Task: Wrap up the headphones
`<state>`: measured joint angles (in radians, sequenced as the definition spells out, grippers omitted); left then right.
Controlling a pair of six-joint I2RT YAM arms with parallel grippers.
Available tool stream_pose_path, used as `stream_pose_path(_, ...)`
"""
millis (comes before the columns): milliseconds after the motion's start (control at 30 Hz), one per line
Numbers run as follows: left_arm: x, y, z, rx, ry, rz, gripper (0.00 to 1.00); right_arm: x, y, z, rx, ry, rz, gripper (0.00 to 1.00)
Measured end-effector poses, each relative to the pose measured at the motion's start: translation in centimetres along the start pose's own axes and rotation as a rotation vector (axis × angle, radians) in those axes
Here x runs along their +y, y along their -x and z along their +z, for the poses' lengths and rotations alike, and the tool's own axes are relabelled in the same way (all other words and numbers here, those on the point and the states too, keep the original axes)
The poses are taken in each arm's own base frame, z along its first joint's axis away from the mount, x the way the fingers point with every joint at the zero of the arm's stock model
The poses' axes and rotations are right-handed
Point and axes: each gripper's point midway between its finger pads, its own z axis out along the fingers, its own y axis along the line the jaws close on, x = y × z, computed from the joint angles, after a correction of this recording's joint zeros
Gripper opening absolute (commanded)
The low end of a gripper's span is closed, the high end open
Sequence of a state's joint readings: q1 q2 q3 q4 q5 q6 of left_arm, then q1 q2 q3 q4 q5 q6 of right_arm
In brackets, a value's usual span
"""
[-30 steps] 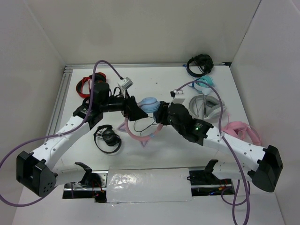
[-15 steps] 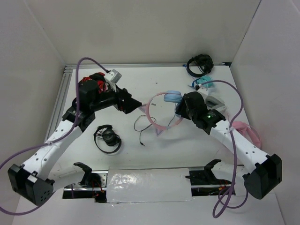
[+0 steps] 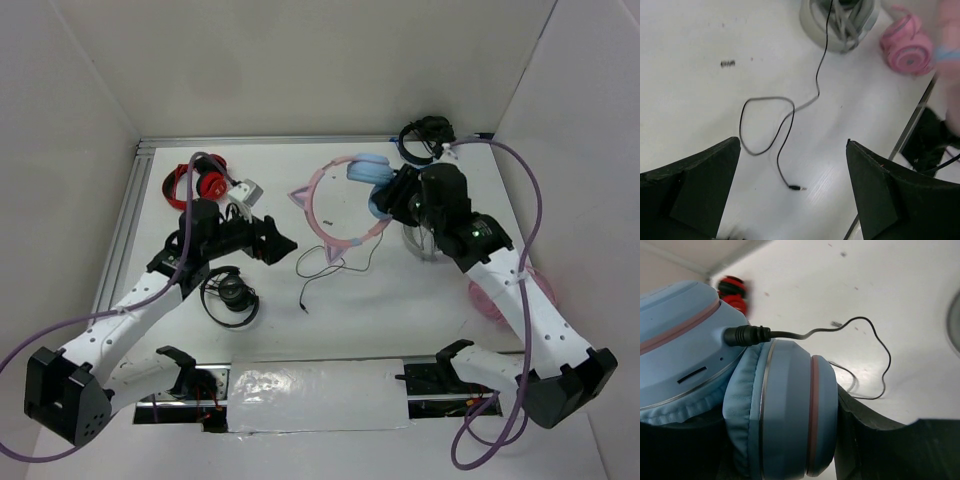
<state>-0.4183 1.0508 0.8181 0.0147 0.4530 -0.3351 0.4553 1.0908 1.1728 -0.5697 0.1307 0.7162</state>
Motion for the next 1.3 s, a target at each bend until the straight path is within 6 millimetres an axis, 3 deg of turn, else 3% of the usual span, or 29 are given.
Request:
stream_pose_path(100,0.9,-3.2,0.1,0.056,0.007,-0.006,0.99,2.8,2.4,-1.6,-0.040,0.084,0.007,0.00)
stream_pose_path(200,0.8,-4.9,0.4,0.069,-0.036,0.034,0.99,4.3,3.4,-2.8,-0.043,0.132,0.003,0.00)
stream_pose_path(367,-0.9,-4.9,2.0,0.017,-0.185,0.171,0.99,6.0,2.8,-3.5,0.028,0.206,-0.020,0.00)
stream_pose_path(533,-2.3,-5.5,5.8,0.050,-0.360,0.212,0.99,8.1,2.6,-4.1,0.092,0.281,-0.038,0.00)
stream_pose_path(700,-2.4,-6.5,9.4,0.095,-0.443,0.213,0.99,10.3,3.4,-6.1,0.102,0.368,-0.049,0.00)
stream_pose_path(833,-2.9,-6.9,11.2,0.102,-0.509,0.219,0.99,12.3,4.4,-8.2,0.092,0.453,-0.062,0.00)
stream_pose_path(1067,-3.3,-6.8,14.5,0.120,-0.620,0.220,0.99,13.8,3.2,-10.0,0.168,0.564,-0.078,0.00)
stream_pose_path(1300,-4.8,-8.7,14.8,0.172,-0.691,0.185,0.99,14.4,3.3,-11.2,0.176,0.603,-0.058,0.00)
